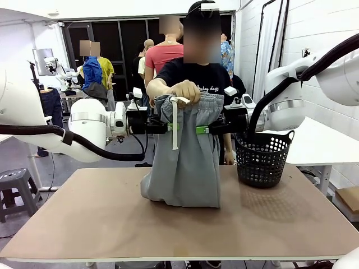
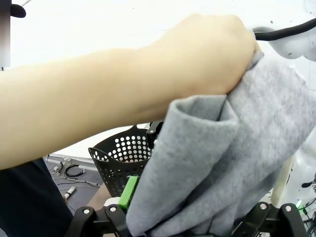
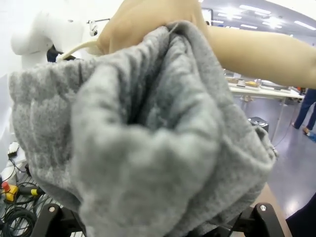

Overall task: Fold the training pants.
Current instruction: Release the ends of the Training pants and then grab the overlapped ends.

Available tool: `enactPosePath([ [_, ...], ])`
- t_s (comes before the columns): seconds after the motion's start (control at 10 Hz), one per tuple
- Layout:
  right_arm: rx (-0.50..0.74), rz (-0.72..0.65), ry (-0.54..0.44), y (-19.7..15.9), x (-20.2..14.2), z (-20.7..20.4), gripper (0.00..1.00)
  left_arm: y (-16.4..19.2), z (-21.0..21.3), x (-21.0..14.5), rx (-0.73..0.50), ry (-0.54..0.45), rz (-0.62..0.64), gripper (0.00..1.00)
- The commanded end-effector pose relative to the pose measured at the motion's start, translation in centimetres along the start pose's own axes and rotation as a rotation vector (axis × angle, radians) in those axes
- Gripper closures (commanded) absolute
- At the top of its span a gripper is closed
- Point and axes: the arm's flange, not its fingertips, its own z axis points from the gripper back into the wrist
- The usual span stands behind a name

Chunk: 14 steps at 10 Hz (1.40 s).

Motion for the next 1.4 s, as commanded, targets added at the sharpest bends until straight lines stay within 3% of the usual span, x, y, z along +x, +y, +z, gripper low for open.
enactPosePath([
  [0.0, -0.023, 0.007, -0.050, -0.9, 0.1, -0.5, 0.00, -0.1, -0.3, 0.4, 0.003, 0.006, 0.033, 0.00],
  [0.1, -0.036, 0.007, -0.087, -0.9, 0.1, -0.2, 0.06, 0.0, -0.3, 0.0, -0.021, 0.026, 0.052, 0.19],
  [0.3, -0.059, -0.028, -0.134, -0.9, 0.1, 0.5, 0.46, 0.0, -0.3, -0.8, -0.030, 0.047, 0.088, 0.58],
  [0.5, -0.048, -0.053, -0.111, -1.2, -0.4, 0.7, 0.86, 0.2, -0.1, -0.9, -0.012, 0.023, 0.087, 0.97],
  [0.6, -0.043, -0.066, -0.096, -1.4, -0.5, 0.7, 1.00, 0.3, 0.1, -0.7, -0.001, 0.006, 0.087, 1.00],
  [1.3, -0.012, -0.051, 0.047, -1.4, 0.1, 1.1, 1.00, 0.8, 0.5, -1.0, 0.003, 0.013, 0.077, 1.00],
])
